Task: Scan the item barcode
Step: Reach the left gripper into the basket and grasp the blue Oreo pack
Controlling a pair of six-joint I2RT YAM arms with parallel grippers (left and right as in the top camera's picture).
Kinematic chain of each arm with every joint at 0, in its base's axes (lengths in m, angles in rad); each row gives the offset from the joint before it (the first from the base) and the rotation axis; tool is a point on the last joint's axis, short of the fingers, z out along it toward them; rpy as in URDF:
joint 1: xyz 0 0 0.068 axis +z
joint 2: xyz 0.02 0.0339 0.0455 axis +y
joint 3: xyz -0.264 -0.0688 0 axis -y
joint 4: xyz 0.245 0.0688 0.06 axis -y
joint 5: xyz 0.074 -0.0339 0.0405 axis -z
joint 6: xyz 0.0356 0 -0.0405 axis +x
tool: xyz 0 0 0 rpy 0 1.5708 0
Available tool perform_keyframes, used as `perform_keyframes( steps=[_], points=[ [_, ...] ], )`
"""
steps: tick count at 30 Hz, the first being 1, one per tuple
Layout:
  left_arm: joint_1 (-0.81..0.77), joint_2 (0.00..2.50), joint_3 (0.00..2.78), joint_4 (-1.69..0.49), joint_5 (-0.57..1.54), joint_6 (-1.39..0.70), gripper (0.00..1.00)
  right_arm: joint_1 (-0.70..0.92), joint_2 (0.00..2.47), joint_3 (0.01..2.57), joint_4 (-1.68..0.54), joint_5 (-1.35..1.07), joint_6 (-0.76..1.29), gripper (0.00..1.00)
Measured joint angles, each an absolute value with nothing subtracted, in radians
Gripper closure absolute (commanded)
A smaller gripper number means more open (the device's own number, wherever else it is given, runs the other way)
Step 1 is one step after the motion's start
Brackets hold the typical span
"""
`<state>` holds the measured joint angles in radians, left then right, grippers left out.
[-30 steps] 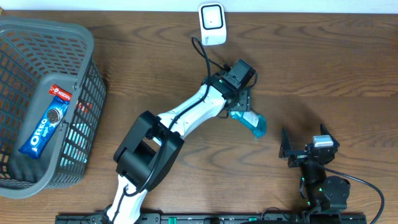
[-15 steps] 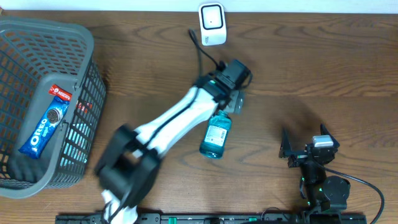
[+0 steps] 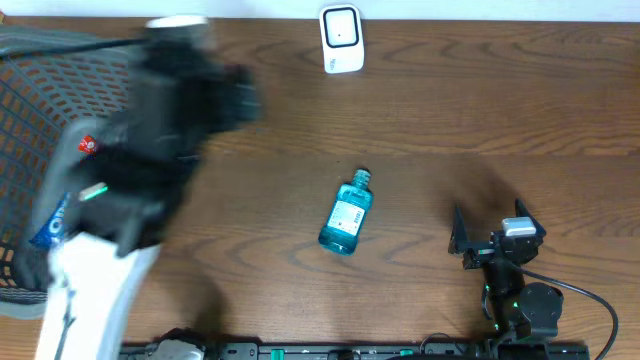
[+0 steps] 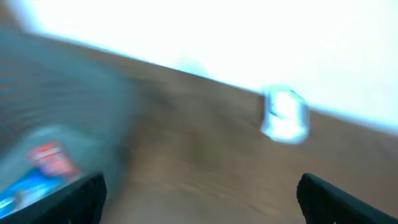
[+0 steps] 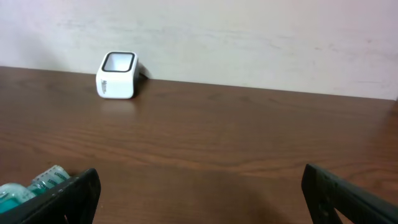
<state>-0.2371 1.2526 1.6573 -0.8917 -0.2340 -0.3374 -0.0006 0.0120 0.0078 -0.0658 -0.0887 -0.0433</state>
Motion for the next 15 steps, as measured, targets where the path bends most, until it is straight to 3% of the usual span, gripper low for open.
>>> perform_keyframes(
  steps=[8,15],
  points=[
    [0.366,1.238,1.663,-1.105,-0.183,-0.614,0.02,0.001,0.012,0.008,-0.066,-0.088,-0.043,0.01],
    [0.547,1.439,1.596,-1.135,-0.093,-0.920,0.02,0.001,0.012,0.008,-0.065,-0.088,-0.043,0.01]
  ],
)
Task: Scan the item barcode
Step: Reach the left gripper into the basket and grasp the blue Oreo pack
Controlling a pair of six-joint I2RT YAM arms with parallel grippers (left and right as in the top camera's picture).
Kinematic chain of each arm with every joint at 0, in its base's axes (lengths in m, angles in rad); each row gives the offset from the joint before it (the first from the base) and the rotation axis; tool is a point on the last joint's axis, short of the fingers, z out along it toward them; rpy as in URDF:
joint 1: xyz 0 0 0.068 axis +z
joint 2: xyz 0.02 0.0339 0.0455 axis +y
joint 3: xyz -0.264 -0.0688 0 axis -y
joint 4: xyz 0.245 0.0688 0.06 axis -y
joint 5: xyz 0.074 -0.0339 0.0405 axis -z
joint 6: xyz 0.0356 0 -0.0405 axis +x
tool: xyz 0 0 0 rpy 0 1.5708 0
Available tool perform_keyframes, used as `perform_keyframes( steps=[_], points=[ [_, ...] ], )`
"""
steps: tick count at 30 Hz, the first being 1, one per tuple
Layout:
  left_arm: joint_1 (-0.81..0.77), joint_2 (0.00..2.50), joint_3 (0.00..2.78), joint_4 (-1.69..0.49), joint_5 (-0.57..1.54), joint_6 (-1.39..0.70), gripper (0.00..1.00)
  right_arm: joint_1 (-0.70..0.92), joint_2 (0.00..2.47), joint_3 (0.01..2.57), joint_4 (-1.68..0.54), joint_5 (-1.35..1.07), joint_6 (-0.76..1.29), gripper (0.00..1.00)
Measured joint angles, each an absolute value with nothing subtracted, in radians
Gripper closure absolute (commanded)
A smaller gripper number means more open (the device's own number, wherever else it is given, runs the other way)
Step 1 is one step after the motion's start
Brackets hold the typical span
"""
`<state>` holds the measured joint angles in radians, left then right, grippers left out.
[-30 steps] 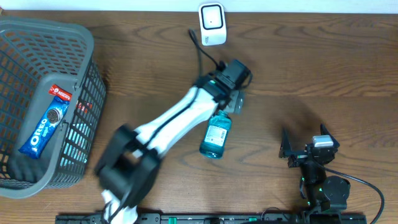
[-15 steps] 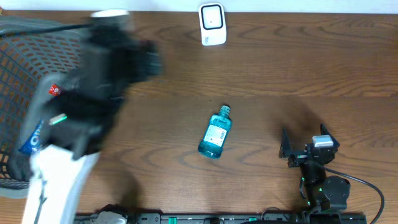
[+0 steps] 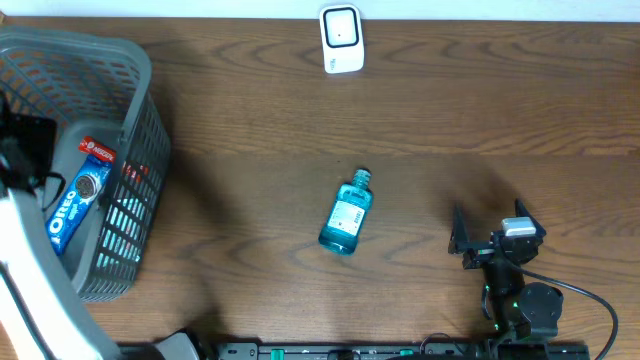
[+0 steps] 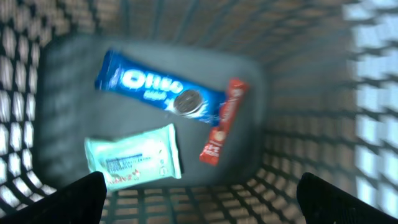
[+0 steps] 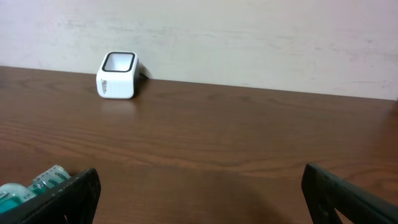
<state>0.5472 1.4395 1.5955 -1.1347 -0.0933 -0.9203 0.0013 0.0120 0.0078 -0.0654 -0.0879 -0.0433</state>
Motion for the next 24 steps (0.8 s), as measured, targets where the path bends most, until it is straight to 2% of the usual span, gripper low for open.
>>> perform_keyframes(
  steps=[8,18,24],
  points=[
    [0.552,1.717,1.580,-1.090,-0.064,-1.124,0.02,0.001,0.012,0.008,-0.066,-0.088,-0.043,0.01],
    [0.552,1.938,1.580,-1.007,-0.062,-1.201,0.02,0.001,0.012,0.008,-0.065,-0.088,-0.043,0.01],
    [0.552,2.017,1.580,-1.007,-0.132,-1.238,0.02,0.001,0.012,0.008,-0.065,-0.088,-0.043,0.01]
  ],
)
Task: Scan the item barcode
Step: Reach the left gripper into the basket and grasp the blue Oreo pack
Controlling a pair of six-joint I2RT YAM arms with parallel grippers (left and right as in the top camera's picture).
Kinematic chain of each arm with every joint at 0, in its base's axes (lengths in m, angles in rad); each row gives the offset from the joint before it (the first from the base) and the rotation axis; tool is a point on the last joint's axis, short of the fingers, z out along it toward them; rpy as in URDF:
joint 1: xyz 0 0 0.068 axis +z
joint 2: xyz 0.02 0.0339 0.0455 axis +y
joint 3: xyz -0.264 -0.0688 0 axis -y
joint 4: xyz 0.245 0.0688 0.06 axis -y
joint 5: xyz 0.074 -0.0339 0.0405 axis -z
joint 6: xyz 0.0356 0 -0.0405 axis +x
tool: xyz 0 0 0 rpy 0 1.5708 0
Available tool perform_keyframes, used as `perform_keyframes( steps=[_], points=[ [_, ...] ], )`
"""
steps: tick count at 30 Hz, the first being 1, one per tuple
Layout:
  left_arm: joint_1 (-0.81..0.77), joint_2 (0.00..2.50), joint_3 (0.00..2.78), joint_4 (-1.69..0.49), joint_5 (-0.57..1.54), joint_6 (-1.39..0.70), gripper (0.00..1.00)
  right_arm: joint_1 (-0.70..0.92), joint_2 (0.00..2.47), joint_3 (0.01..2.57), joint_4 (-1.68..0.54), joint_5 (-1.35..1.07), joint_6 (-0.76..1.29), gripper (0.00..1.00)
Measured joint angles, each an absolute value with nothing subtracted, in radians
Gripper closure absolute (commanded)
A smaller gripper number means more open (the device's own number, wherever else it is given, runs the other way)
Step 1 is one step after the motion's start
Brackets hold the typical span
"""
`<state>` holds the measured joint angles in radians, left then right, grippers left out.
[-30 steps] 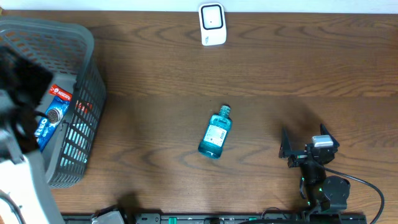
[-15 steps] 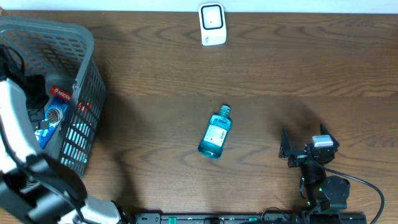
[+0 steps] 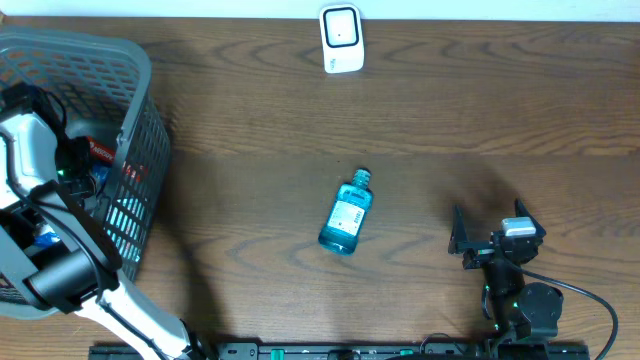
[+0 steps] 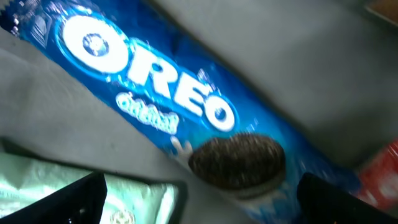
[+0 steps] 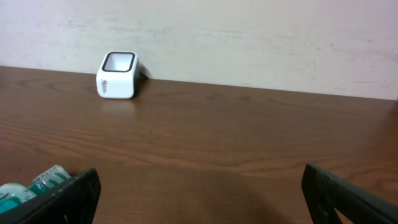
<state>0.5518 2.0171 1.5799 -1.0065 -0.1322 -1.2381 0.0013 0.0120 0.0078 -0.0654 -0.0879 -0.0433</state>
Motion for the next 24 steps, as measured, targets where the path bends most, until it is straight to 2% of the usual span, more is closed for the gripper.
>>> perform_keyframes(
  steps=[9,20,21,24],
  points=[
    [0.552,2.027,1.579,-0.998,-0.237,-1.298,0.02,0.001,0.012,0.008,-0.065,-0.088,-0.043,0.01],
    [0.557,2.078,1.558,-0.984,-0.269,-1.336,0.04,0.001,0.012,0.008,-0.066,-0.088,-0.043,0.01],
    [0.558,2.090,1.558,-0.975,-0.273,-1.339,0.16,0.001,0.012,0.008,-0.065,-0.088,-0.043,0.01],
    [0.559,2.099,1.559,-0.980,-0.286,-1.335,0.69,0.001,0.012,0.008,-0.066,-0.088,-0.043,0.01]
  ],
)
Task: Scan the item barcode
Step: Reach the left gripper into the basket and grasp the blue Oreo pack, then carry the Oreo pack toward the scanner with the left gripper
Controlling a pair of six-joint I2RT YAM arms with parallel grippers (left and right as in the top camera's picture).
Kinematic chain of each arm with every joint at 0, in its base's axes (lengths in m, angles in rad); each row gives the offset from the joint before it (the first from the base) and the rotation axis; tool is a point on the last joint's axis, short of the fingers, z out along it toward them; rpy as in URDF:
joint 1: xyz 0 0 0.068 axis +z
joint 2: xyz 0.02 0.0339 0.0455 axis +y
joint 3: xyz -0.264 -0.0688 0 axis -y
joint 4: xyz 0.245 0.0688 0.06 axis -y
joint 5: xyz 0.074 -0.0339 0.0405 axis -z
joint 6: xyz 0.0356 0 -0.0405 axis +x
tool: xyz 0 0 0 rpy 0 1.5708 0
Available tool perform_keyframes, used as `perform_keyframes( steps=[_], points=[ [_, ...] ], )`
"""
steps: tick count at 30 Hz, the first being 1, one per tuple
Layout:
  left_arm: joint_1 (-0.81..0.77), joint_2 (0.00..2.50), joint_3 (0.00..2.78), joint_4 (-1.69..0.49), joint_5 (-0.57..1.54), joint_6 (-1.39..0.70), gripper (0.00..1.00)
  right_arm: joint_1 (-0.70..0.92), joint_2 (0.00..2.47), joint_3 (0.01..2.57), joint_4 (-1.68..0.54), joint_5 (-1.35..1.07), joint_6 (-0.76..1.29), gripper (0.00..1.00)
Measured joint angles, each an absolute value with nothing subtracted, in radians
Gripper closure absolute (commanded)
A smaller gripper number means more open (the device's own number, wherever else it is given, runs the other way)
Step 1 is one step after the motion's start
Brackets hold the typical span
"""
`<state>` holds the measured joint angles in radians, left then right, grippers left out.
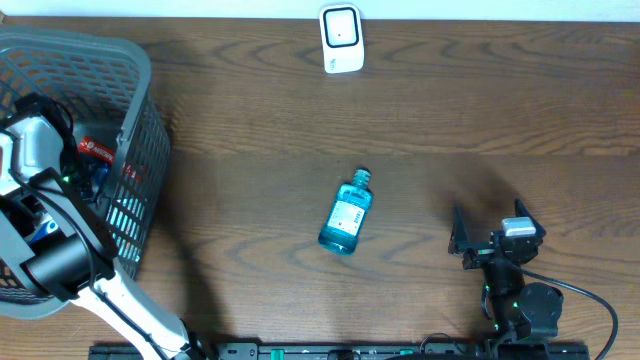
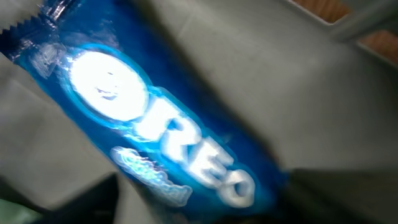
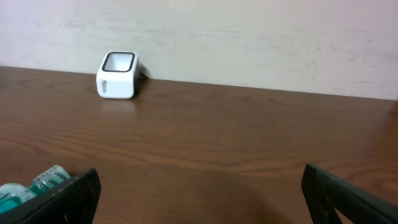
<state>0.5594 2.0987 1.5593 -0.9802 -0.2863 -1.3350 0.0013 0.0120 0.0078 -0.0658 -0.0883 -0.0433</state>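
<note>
A blue Oreo pack [image 2: 174,143] fills the blurred left wrist view, lying on the grey basket floor. My left gripper [image 2: 198,205] is open, low inside the basket, one dark finger on each side of the pack. Whether they touch it cannot be told. From overhead the left arm [image 1: 40,200] reaches into the grey basket [image 1: 100,60] and hides most of the pack. The white scanner [image 1: 341,38] stands at the table's far edge. My right gripper [image 1: 488,224] rests open at the near right, nothing between its fingers [image 3: 68,193].
A teal bottle [image 1: 347,215] lies on the brown table near the middle, its cap [image 3: 50,176] at the lower left of the right wrist view. A red snack pack [image 1: 97,149] sits in the basket. The scanner [image 3: 116,75] stands by the white wall.
The left gripper sits lower over the Oreo pack, further toward its end, and the gap between its fingers has narrowed a little. Right arm, bottle and scanner are unchanged.
The left arm was a blur beside the basket. Then its gripper hung open high above the basket, showing the Oreo pack, a red pack and a pale green pack. Then it was close over the Oreo pack, and now straddles it. The right arm stayed still.
</note>
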Motion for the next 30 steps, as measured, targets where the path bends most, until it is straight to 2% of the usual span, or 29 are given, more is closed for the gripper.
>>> perform_keyframes(
  steps=[2,13,25,30],
  points=[
    [0.559,2.103,1.559,-1.001,-0.291,-1.333,0.92,0.001,0.012,0.008,-0.066,-0.088,-0.043,0.01],
    [0.562,2.028,1.537,-1.052,-0.290,-1.212,0.93,0.001,0.012,0.008,-0.066,-0.088,-0.043,0.01],
    [0.555,1.340,1.539,-1.053,-0.294,-1.093,0.93,0.001,0.012,0.008,-0.066,-0.088,-0.043,0.01],
    [0.463,1.134,1.540,-1.059,-0.233,-1.023,0.93,0.001,0.012,0.008,-0.065,-0.088,-0.043,0.01]
  ],
)
